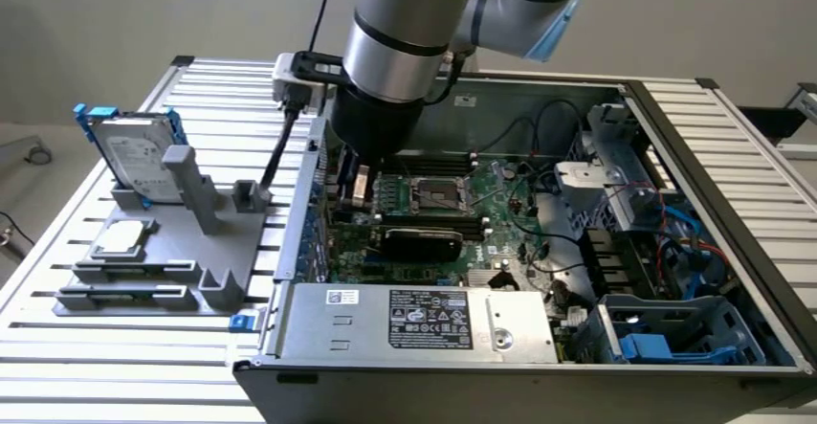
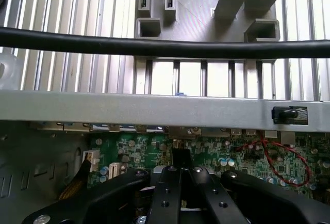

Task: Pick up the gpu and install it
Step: 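Press down on the gpu until it lock into place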

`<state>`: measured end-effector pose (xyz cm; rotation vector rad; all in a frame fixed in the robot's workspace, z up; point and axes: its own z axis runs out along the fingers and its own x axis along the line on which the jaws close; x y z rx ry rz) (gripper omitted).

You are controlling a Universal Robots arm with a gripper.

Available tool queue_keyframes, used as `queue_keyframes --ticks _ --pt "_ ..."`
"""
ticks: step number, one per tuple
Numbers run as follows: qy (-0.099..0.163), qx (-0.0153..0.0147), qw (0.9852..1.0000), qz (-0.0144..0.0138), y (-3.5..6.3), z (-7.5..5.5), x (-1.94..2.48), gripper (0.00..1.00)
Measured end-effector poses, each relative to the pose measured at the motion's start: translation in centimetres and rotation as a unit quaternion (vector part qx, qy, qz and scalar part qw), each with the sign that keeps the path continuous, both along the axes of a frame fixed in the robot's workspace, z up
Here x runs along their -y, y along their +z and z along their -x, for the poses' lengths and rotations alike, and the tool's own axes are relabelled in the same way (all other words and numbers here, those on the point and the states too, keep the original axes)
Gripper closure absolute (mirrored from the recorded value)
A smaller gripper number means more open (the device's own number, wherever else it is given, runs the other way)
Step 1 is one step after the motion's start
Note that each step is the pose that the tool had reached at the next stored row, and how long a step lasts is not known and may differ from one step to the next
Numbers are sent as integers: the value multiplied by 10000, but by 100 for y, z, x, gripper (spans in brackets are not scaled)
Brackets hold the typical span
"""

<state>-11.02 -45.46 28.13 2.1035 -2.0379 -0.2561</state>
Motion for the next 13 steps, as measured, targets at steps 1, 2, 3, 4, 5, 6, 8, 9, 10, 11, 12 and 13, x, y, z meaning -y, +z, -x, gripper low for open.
queue_keyframes --ticks 1,2,3,4,5,6,8,9,10,11,12,13 --pt "-2 -14 10000 6 2 1 -1 89" --pt "-4 -26 10000 13 6 1 -2 89" --pt "-5 -38 10000 19 10 1 -3 89" --pt "-7 -48 10000 24 15 1 -4 89" --pt "-9 -56 10000 29 21 1 -6 89" --pt "-11 -67 10000 33 25 1 -7 89" --pt "-19 -105 9999 33 27 1 -7 89" --pt "-27 -127 9999 34 28 3 -7 89" --pt "-34 -149 9999 34 28 4 -7 89" --pt "-41 -172 9998 34 28 5 -7 89" --pt "-47 -194 9998 34 30 5 -7 89" --pt "-53 -213 9998 35 33 5 -7 89"
